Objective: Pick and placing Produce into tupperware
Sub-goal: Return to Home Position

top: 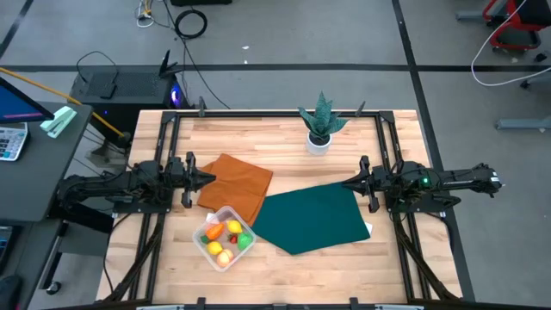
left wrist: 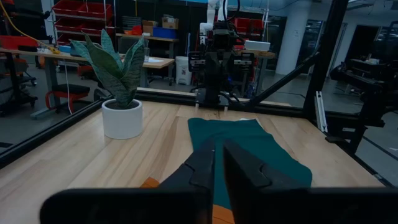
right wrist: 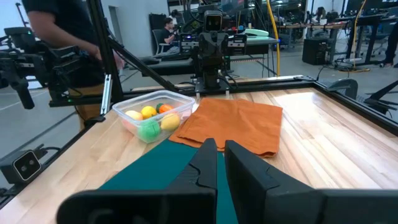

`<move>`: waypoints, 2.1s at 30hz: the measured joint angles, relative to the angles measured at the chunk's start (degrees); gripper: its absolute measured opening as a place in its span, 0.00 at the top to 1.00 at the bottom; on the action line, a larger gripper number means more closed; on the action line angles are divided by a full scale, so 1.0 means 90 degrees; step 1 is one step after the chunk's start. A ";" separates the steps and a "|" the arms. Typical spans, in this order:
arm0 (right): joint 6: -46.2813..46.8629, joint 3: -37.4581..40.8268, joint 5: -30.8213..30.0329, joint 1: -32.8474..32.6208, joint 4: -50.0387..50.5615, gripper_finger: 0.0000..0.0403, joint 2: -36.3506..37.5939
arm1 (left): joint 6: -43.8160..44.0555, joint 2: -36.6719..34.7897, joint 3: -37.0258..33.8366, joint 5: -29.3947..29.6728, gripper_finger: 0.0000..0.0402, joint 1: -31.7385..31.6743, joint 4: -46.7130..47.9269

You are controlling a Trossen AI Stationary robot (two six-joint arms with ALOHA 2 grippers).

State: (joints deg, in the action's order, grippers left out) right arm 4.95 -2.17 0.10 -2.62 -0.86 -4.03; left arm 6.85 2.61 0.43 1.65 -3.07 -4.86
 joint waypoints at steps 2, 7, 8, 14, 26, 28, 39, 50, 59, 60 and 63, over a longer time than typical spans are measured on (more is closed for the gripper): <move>0.0000 0.0000 0.0000 0.0000 0.0002 1.00 0.0000 | 0.0000 0.0000 0.0000 0.0000 0.90 0.0000 0.0000; 0.0000 0.0000 0.0000 -0.0001 0.0000 1.00 0.0002 | 0.0000 -0.0001 0.0000 0.0000 0.91 0.0002 0.0000; 0.0000 0.0000 -0.0002 -0.0002 0.0001 1.00 0.0000 | 0.0000 -0.0001 0.0000 0.0000 0.92 0.0000 0.0000; 0.0000 0.0000 -0.0002 -0.0002 0.0002 1.00 0.0000 | 0.0000 0.0001 0.0000 0.0000 0.93 0.0000 0.0000; -0.0001 0.0000 -0.0002 -0.0002 0.0002 1.00 0.0000 | 0.0000 0.0000 0.0000 0.0000 0.91 0.0000 0.0000; -0.0001 0.0000 -0.0002 -0.0002 0.0000 1.00 0.0000 | 0.0000 0.0000 0.0000 0.0000 0.92 0.0000 0.0000; 0.0000 0.0000 -0.0002 0.0000 0.0000 1.00 0.0001 | 0.0000 -0.0001 0.0000 0.0000 0.90 0.0000 0.0000; -0.0002 0.0000 -0.0002 0.0000 0.0001 1.00 0.0000 | 0.0000 -0.0001 0.0000 0.0000 0.93 0.0000 0.0000; -0.0002 0.0000 -0.0002 0.0001 0.0002 1.00 0.0002 | 0.0000 0.0001 0.0001 0.0000 0.90 0.0001 0.0000; 0.0000 0.0000 -0.0002 -0.0002 0.0000 1.00 0.0000 | 0.0000 0.0001 0.0001 0.0000 0.90 0.0000 0.0000; -0.0002 0.0000 -0.0002 0.0000 0.0002 1.00 0.0000 | 0.0000 0.0001 0.0000 0.0000 0.91 0.0002 0.0000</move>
State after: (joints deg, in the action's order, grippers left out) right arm 4.94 -2.17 0.08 -2.62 -0.85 -4.03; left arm 6.85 2.61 0.43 1.65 -3.06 -4.86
